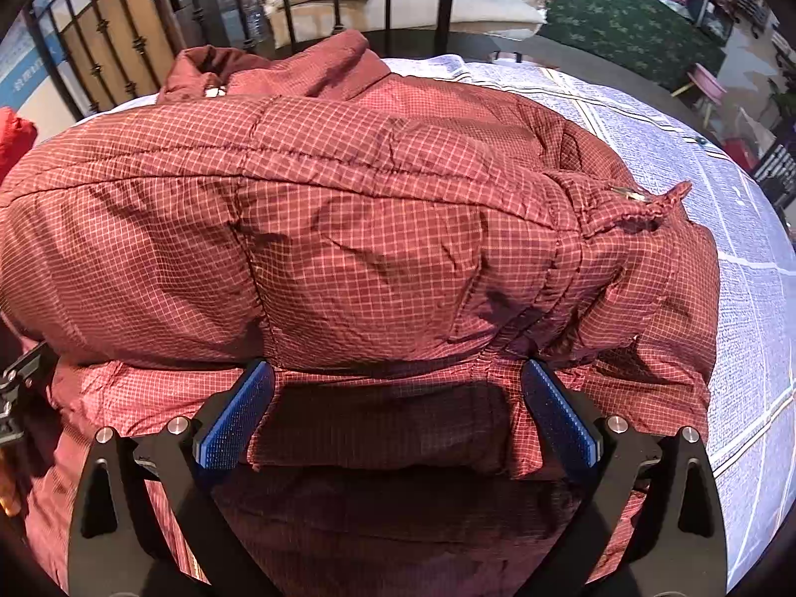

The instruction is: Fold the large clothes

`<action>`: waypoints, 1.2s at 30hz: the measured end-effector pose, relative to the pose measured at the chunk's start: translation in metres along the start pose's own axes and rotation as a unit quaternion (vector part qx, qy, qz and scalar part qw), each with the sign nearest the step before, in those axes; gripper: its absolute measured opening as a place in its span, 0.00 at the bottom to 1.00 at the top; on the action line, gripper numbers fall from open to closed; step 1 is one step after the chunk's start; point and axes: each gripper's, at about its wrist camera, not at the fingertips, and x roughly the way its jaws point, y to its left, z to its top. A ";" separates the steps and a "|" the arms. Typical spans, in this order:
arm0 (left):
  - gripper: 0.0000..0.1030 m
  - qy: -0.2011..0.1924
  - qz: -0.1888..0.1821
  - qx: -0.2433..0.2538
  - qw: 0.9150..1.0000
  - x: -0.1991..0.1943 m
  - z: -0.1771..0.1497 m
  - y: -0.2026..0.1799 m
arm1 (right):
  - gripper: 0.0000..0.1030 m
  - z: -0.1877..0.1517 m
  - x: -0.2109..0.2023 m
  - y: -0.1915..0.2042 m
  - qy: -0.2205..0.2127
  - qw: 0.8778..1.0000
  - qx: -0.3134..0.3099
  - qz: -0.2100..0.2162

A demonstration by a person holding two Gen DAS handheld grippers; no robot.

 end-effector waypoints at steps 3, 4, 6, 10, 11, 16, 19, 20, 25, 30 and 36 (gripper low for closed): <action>0.96 -0.006 -0.001 0.001 1.000 -0.001 -0.004 -0.002 | 0.95 0.001 -0.003 0.007 -0.009 1.000 0.003 -0.007; 0.96 -0.007 -0.001 0.001 1.000 0.000 -0.005 -0.002 | 0.95 -0.001 -0.006 0.007 -0.011 1.000 0.003 -0.006; 0.95 -0.011 0.001 -0.012 1.000 -0.012 -0.007 0.000 | 0.95 -0.004 -0.014 0.003 -0.018 1.000 0.013 -0.007; 0.94 -0.051 -0.015 -0.044 0.998 -0.049 -0.028 0.007 | 0.95 -0.036 -0.057 -0.001 -0.085 0.995 0.038 0.022; 0.94 -0.058 -0.019 -0.040 0.997 -0.058 -0.040 0.006 | 0.95 -0.050 -0.065 -0.003 -0.090 0.994 0.047 0.033; 0.94 -0.055 -0.025 0.023 0.998 -0.090 -0.098 -0.003 | 0.95 -0.124 -0.087 -0.018 -0.064 0.990 0.101 0.075; 0.94 -0.039 -0.042 0.033 0.998 -0.105 -0.136 0.002 | 0.95 -0.166 -0.104 -0.026 -0.048 0.987 0.117 0.102; 0.94 -0.034 -0.041 0.031 0.998 -0.108 -0.145 0.008 | 0.95 -0.179 -0.113 -0.028 -0.052 0.987 0.116 0.101; 0.94 -0.018 -0.027 0.019 0.999 -0.123 -0.188 0.021 | 0.95 -0.227 -0.140 -0.029 -0.047 0.994 0.084 0.050; 0.94 0.002 -0.042 0.017 0.999 -0.126 -0.214 0.030 | 0.95 -0.260 -0.151 -0.040 -0.041 0.993 0.091 0.065; 0.94 0.025 -0.079 0.013 0.996 -0.140 -0.229 0.040 | 0.94 -0.272 -0.174 -0.078 -0.081 0.985 0.148 0.042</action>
